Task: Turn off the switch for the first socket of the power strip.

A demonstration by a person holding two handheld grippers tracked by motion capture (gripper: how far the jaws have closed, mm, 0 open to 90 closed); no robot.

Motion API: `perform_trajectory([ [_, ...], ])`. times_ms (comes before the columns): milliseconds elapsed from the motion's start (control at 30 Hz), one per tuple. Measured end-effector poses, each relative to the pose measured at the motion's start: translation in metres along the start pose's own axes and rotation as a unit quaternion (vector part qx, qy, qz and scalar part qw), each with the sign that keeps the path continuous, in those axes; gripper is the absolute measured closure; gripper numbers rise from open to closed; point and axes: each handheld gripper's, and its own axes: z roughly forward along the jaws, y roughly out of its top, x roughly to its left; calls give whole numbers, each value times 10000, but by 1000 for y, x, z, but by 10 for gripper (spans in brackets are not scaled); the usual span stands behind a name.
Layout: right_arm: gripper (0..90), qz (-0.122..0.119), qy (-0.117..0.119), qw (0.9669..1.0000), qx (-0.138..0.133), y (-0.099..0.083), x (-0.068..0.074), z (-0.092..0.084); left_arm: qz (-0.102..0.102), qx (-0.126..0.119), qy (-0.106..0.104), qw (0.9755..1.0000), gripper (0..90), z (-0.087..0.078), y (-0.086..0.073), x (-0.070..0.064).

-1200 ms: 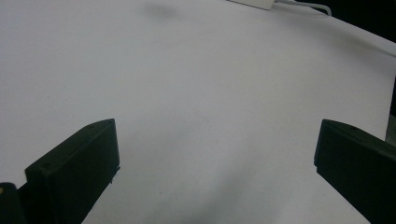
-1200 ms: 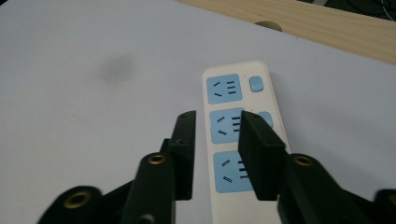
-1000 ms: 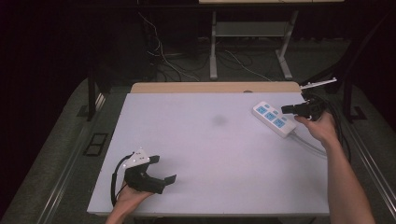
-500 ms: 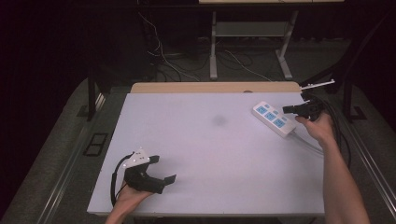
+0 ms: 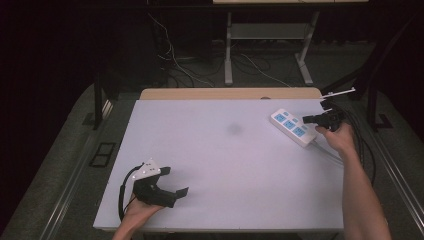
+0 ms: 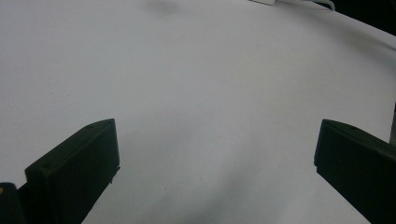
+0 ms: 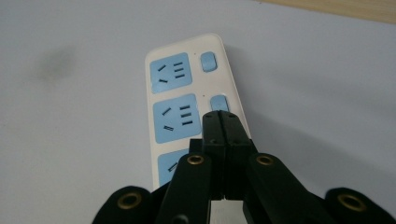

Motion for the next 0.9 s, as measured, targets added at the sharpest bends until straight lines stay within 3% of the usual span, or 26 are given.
perform_trajectory([
  [633, 898, 137, -33, 9997, 217, -10, -9, 12, 0, 27, -6, 10000, 0, 1, -1, 0],
  [767, 898, 200, 25, 9997, 121, -13, -10, 12, 4, 34, -7, 10000, 0, 1, -1, 1],
  [900, 899, 112, -29, 9999, 99, -14, -8, 12, 12, 42, -8, 10000, 0, 1, -1, 0],
])
